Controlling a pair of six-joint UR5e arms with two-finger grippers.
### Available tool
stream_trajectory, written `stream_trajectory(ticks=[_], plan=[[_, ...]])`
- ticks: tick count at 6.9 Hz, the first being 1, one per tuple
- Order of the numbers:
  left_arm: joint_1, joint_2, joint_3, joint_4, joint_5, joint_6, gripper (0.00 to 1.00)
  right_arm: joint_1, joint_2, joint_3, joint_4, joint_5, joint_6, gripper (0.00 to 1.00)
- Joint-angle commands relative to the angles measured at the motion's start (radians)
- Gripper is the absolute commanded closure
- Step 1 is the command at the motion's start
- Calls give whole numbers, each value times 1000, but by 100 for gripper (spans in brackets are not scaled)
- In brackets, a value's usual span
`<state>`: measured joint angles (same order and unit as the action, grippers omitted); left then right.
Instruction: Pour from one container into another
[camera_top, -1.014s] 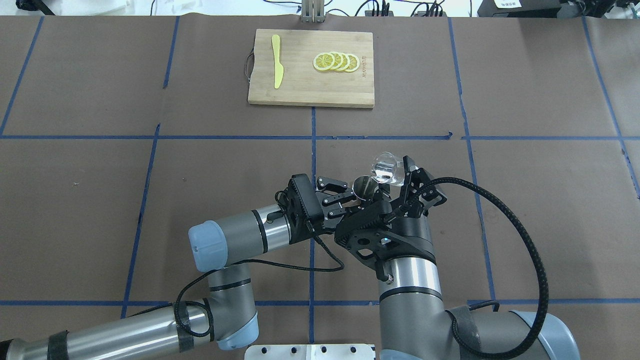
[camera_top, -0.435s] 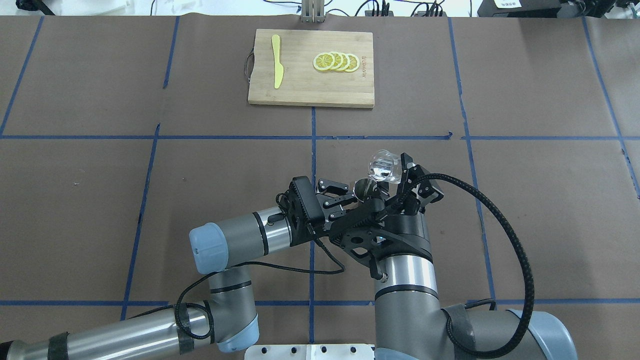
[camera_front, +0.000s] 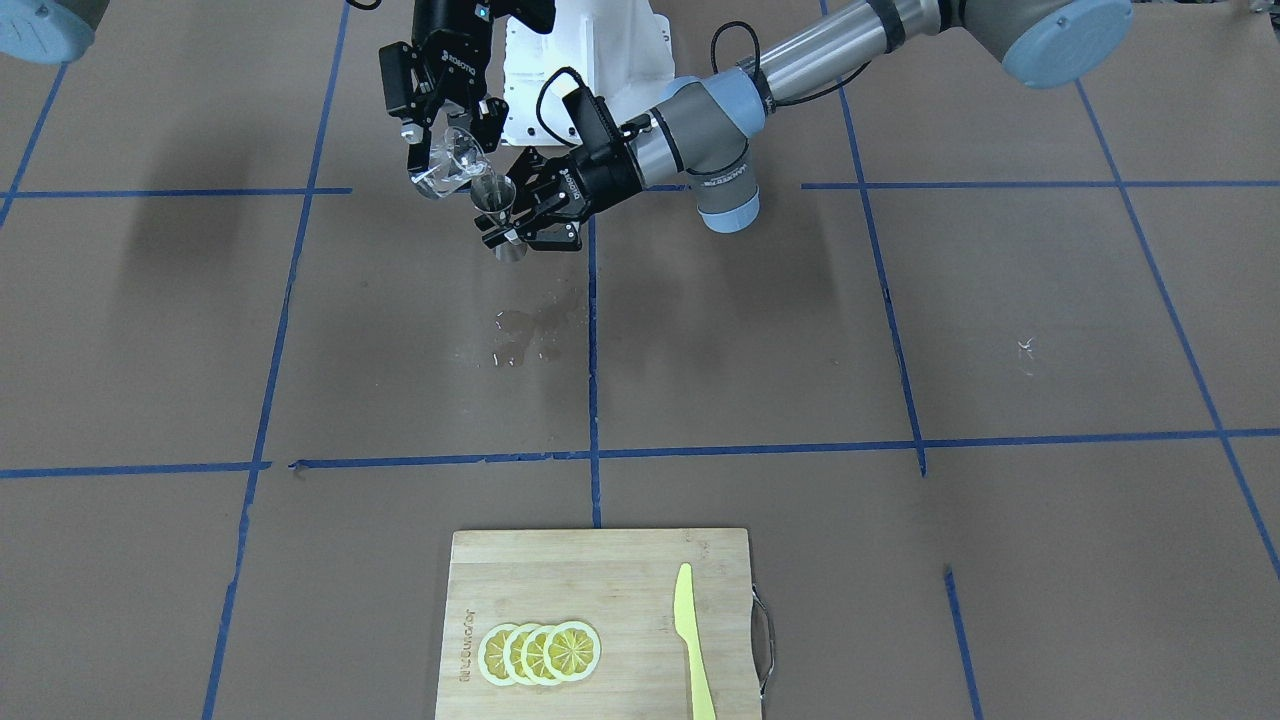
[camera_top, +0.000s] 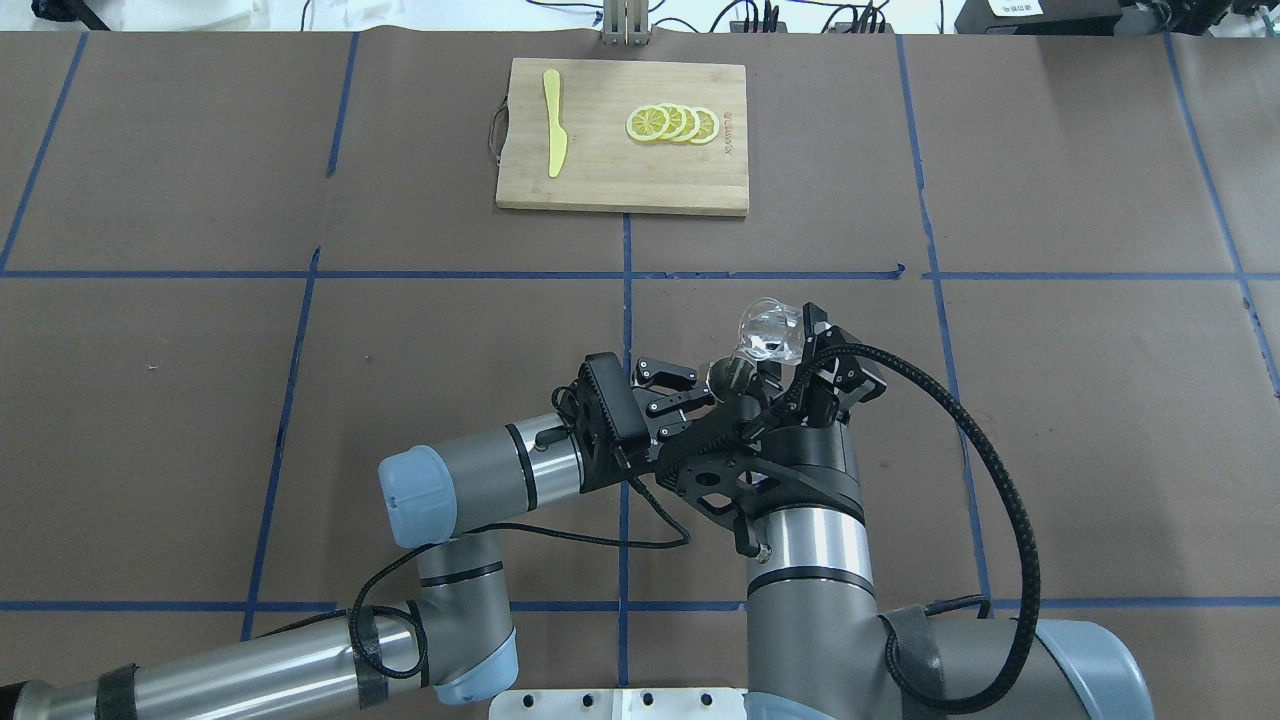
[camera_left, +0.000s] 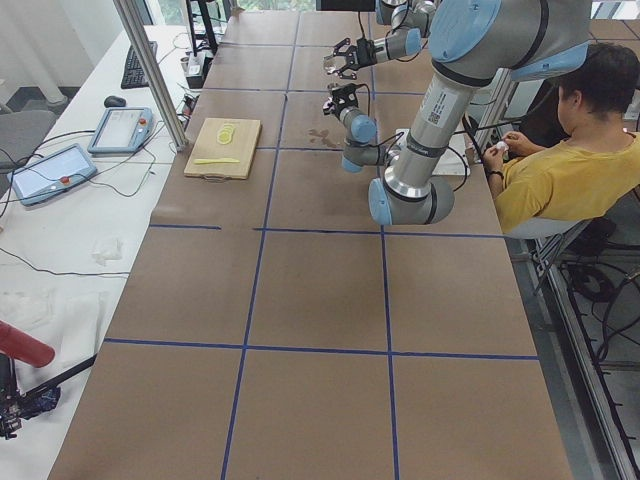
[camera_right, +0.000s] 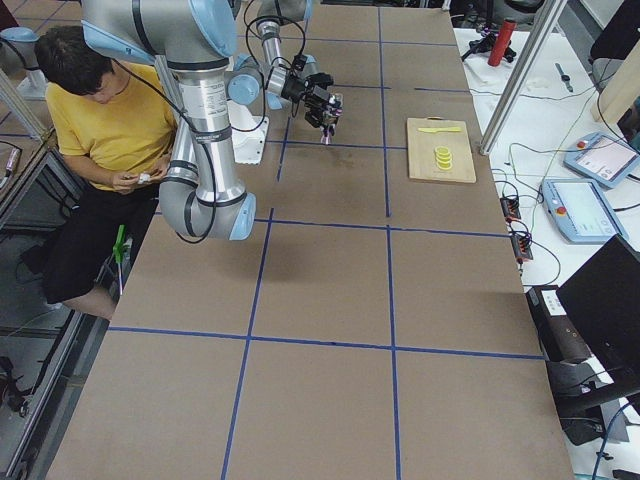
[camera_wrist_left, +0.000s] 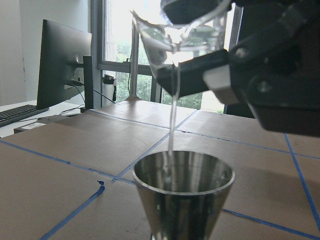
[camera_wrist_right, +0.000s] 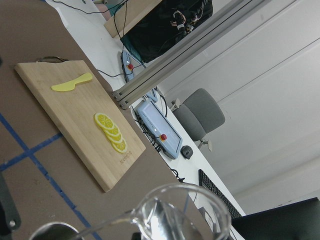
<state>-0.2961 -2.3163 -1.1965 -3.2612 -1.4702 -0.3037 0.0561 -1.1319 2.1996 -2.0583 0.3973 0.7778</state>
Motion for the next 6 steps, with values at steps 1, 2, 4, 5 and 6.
stream_trajectory(ticks=[1,2,4,5,6], plan=[[0,0,0,0,1,0,100,1,0,0,-2,0,-25,100],[0,0,0,0,1,0,100,4,0,0,-3,0,-41,100],[0,0,0,0,1,0,100,4,-2,0,-3,0,-61,100],[0,0,0,0,1,0,100,5,-3,0,-3,-2,-66,100],[0,0,0,0,1,0,100,4,0,3,-37,0,-66,100]])
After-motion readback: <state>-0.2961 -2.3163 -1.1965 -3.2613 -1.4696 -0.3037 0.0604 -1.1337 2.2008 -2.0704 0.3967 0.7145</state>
